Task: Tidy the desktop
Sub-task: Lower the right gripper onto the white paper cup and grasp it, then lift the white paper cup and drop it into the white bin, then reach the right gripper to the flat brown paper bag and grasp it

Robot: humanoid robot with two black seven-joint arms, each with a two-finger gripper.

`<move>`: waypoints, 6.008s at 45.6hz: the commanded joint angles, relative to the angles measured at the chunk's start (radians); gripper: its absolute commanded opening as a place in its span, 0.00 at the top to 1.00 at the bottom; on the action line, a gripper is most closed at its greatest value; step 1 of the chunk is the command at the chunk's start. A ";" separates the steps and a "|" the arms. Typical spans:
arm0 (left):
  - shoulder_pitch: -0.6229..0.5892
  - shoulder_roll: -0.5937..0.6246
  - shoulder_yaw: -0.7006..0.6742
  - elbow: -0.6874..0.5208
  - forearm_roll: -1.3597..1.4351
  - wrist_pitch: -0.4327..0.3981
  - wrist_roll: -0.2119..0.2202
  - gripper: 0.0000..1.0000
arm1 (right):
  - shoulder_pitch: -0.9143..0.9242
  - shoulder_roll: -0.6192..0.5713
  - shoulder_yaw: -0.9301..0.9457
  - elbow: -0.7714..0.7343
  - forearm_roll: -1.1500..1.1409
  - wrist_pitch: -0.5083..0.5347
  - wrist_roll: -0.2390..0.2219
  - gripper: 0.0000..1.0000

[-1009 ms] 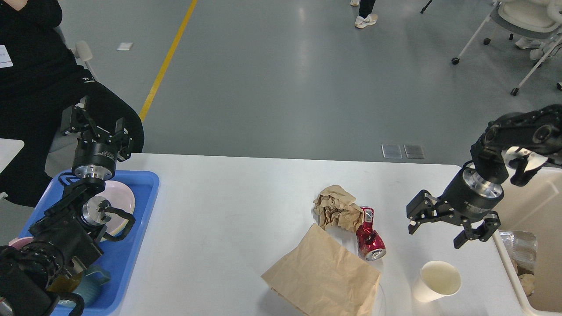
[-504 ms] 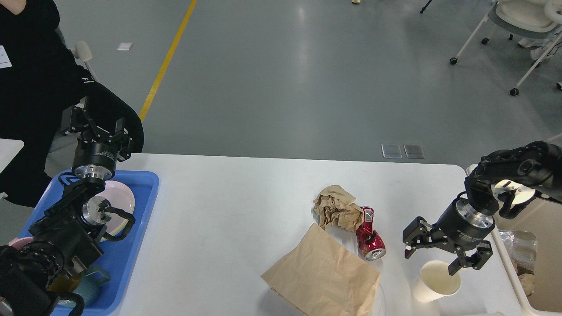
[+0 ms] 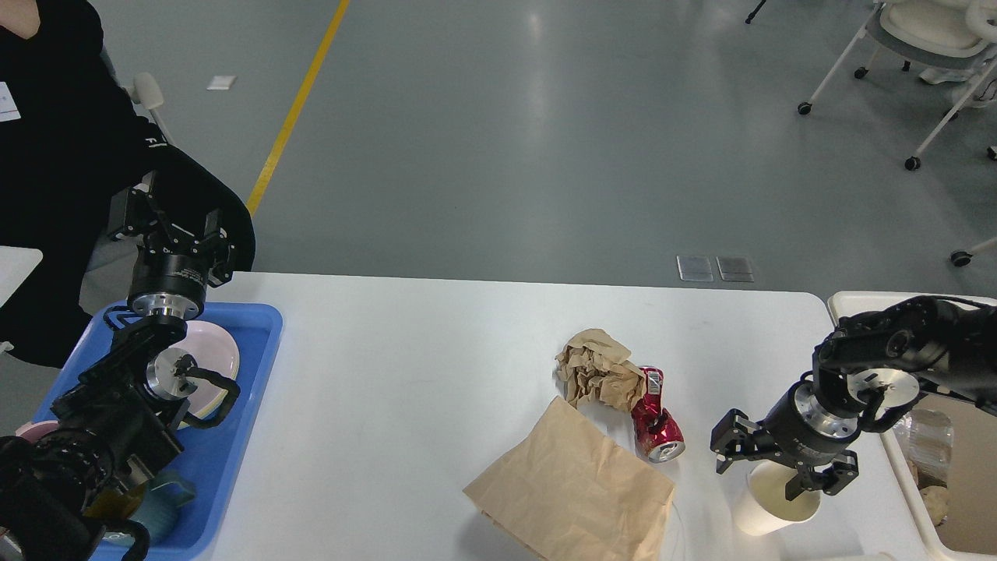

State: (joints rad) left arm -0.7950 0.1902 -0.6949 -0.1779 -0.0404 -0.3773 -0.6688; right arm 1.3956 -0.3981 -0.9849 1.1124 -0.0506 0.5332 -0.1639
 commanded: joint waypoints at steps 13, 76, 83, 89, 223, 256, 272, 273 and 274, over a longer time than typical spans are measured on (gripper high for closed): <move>-0.001 0.000 0.000 0.000 -0.001 0.000 0.000 0.04 | 0.010 -0.007 -0.012 0.007 -0.003 0.021 -0.002 1.00; 0.000 0.000 0.000 0.000 -0.001 0.000 0.000 0.04 | 0.228 -0.257 -0.015 -0.402 0.000 -0.060 0.000 1.00; -0.001 0.000 0.000 0.000 0.001 0.000 0.000 0.04 | 0.010 -0.254 -0.005 -0.535 0.000 -0.234 0.001 0.92; 0.000 0.000 0.000 0.000 0.001 0.000 0.000 0.04 | -0.164 -0.239 0.005 -0.661 0.000 -0.381 0.003 0.04; 0.000 0.000 0.000 0.000 0.001 0.000 0.000 0.04 | 0.068 0.160 0.123 0.009 0.003 0.234 0.001 0.00; 0.000 0.000 0.000 0.000 0.001 0.000 0.000 0.04 | -0.055 0.133 0.176 -0.046 0.008 0.136 0.001 0.00; 0.000 0.000 0.000 0.000 -0.001 0.000 0.000 0.04 | -0.073 0.133 0.181 -0.045 0.043 0.060 0.001 0.53; 0.000 0.000 0.000 0.000 -0.001 0.000 0.000 0.04 | -0.073 0.133 0.181 -0.045 0.043 0.060 0.001 0.61; 0.000 0.000 0.000 0.000 -0.001 0.000 0.000 0.04 | -0.075 0.133 0.181 -0.045 0.043 0.060 0.001 0.67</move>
State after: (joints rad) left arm -0.7948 0.1902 -0.6949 -0.1779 -0.0409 -0.3774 -0.6688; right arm 1.3224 -0.2653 -0.8038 1.0656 -0.0082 0.5941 -0.1626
